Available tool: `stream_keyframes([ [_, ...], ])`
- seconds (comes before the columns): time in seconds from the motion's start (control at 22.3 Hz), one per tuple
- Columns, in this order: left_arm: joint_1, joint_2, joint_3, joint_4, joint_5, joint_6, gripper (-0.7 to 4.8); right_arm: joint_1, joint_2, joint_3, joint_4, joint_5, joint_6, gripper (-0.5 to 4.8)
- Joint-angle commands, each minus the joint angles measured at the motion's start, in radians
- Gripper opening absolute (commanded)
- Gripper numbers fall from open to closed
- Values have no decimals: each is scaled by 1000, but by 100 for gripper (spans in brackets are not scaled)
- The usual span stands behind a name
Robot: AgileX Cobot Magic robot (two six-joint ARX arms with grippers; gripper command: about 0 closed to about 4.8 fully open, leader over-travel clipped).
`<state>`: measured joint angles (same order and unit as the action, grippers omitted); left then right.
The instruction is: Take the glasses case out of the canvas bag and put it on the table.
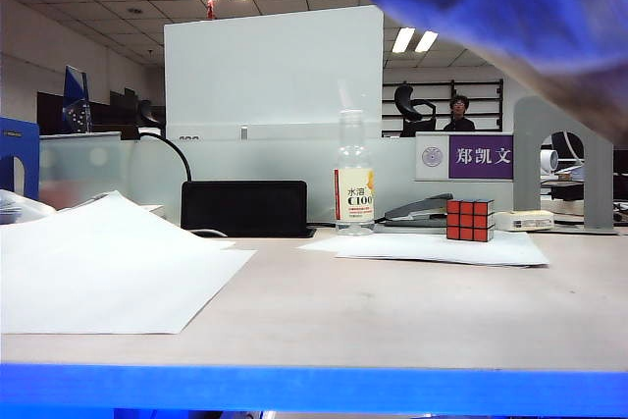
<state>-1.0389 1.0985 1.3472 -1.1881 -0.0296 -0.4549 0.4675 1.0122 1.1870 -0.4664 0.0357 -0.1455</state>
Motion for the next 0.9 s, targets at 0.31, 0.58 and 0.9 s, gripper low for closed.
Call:
stream_keyframes([
  [0.31,159,-486,3,-127,-298,-142,-4,2,-3,10,23,-165,72,-8],
  [0.58,186,-595,4,-188,-322,-172,-4,3,-3,10,41,-310,137,-9],
  [0.9,182,-509,4,-146,-360,-72,-4,26,-19,10,56,-495,188,-9],
])
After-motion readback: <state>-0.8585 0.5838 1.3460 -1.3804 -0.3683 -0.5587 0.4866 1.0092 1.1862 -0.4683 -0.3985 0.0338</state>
